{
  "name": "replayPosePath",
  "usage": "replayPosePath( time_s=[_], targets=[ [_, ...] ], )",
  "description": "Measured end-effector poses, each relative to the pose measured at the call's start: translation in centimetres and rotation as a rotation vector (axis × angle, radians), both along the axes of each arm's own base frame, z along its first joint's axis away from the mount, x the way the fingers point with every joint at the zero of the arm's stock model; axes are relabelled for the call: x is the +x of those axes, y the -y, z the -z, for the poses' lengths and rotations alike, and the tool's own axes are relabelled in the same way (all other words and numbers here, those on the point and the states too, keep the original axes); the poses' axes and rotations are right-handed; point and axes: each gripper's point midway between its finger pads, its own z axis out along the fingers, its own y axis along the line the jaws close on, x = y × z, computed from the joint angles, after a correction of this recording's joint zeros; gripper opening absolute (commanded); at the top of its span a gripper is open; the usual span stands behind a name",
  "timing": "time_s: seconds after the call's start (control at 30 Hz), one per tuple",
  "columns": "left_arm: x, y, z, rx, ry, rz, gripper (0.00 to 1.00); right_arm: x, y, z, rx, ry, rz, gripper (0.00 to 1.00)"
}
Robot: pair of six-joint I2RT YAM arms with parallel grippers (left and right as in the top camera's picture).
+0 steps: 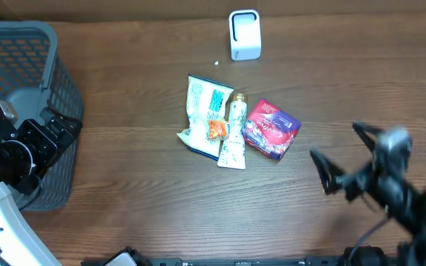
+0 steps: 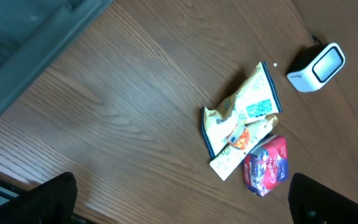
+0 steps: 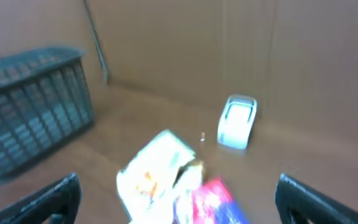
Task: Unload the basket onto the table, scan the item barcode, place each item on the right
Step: 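Reach the right gripper to the red-purple liner pack and grasp it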
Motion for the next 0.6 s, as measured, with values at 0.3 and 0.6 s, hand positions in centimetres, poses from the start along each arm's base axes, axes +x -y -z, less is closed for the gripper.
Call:
replayPosePath(
  time_s=[0.3,0.6],
  targets=[
    [0.0,0.0,0.1,-0.001,-0.003,0.000,1.00,8.9,-2.6,3.1,0.111,-0.608,-0.149,1.00],
    [0.0,0.0,0.1,-0.001,-0.003,0.000,1.00,13.3,-7.9,12.1,0.190,-0.941,-0.233,1.00]
  ],
)
